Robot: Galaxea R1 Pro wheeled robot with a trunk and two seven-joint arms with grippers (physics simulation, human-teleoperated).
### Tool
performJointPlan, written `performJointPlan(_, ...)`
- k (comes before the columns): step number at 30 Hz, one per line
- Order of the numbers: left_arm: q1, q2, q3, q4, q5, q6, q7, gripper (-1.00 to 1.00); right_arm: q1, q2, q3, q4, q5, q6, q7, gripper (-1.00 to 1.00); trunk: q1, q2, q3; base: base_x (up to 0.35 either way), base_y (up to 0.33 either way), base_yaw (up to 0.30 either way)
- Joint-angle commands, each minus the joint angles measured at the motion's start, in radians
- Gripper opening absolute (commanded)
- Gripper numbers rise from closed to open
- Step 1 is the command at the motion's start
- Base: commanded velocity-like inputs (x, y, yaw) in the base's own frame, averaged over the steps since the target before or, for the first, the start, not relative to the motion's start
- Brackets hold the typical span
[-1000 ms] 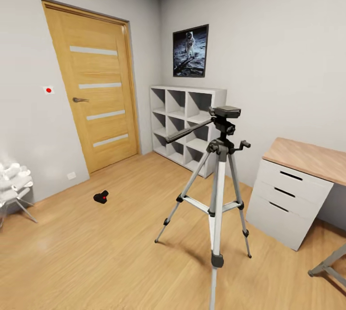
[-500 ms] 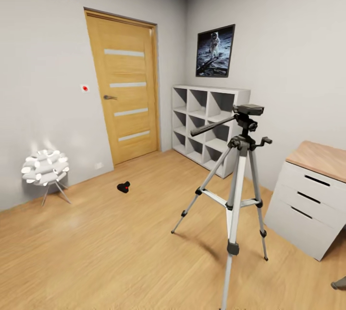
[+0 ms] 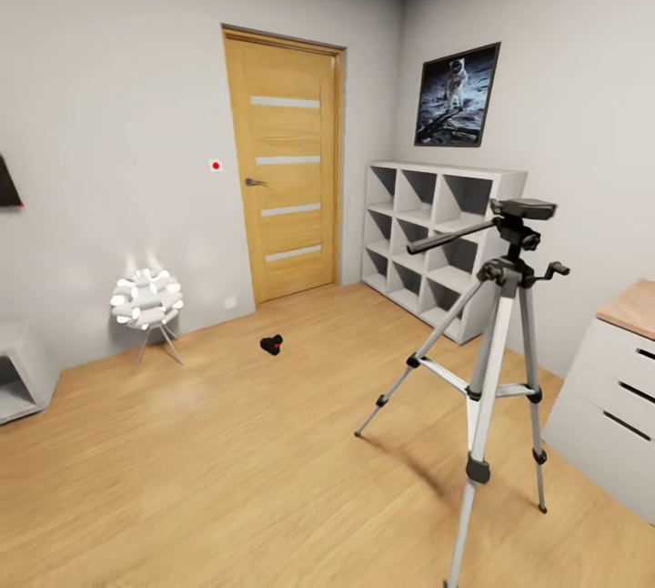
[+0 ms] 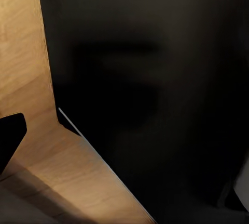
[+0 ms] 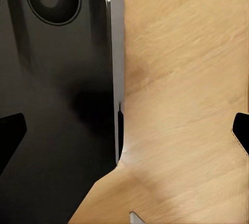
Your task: Attach the digital camera to the camera tripod in the bedroom.
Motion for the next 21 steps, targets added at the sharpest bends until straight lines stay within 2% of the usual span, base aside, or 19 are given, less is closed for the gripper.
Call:
performJointPlan(1,0.000,0.004,0.000,-0.002,0.001,-0.001,0.000,1.00,0.000,0.000,-0.001,0.001,0.000,-0.004,0.001,1.00,0.000,0.000,-0.001,-0.008,0.000,0.280)
performJointPlan(7,0.000,0.018,0.000,-0.002,0.001,-0.002,0.000,1.00,0.000,0.000,-0.001,0.001,0.000,-0.004,0.001,1.00,0.000,0.000,-0.001,-0.003,0.000,0.281)
performJointPlan(21,0.000,0.017,0.000,-0.002,0.001,0.000,0.001,1.00,-0.001,0.000,-0.001,0.001,0.000,-0.004,0.001,1.00,0.000,0.000,-0.001,0.000,0.000,0.281)
